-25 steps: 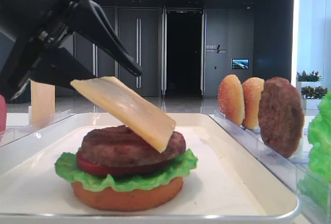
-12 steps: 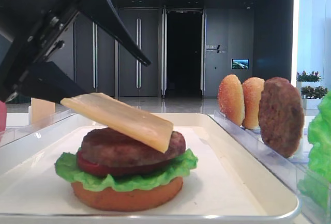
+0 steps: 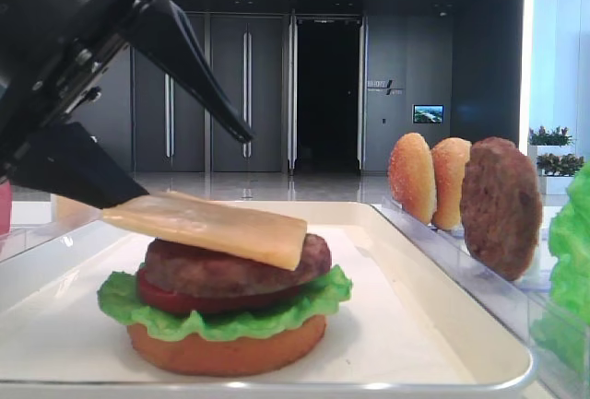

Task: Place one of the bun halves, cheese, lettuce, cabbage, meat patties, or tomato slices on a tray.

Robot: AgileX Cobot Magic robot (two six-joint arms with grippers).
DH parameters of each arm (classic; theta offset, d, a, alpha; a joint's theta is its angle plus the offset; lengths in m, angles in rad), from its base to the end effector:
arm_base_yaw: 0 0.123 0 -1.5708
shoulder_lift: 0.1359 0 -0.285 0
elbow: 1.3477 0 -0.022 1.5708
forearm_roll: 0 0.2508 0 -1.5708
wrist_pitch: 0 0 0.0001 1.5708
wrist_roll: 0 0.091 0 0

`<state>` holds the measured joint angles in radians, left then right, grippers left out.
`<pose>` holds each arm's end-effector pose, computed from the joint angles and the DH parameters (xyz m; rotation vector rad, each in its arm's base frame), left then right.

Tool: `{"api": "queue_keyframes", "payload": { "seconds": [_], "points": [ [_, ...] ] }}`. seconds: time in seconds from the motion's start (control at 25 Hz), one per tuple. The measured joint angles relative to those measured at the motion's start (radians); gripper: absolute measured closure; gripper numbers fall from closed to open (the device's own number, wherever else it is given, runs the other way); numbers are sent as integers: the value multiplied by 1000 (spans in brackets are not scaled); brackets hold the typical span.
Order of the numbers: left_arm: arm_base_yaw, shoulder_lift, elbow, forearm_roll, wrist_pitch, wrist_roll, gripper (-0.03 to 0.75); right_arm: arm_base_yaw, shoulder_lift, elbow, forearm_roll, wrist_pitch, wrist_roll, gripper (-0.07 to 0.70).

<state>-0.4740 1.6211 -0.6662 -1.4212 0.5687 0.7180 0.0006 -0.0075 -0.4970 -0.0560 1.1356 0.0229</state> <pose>0.2231 -0.1690 0.1628 -0.0290 2.7247 -1.1199 -0.0090 -0.0046 0.2706 0.0289 2.1136 -0.0538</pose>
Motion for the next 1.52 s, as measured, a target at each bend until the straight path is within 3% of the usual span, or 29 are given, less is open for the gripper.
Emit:
{"api": "queue_keyframes", "payload": {
  "seconds": [0.28,0.8,1.12,1.4,1.52],
  "points": [
    [-1,0,0,48,-32,-43,179,0,0,0,0,0,0,78],
    [-1,1,0,378,-47,-294,179,0,0,0,0,0,0,78],
    [-1,-25,0,428,-39,-310,179,0,0,0,0,0,0,78],
    [-1,-166,0,448,-40,-317,179,0,0,0,0,0,0,76],
    [-1,-231,-14,518,-36,-363,179,0,0,0,0,0,0,76]
  ]
}}
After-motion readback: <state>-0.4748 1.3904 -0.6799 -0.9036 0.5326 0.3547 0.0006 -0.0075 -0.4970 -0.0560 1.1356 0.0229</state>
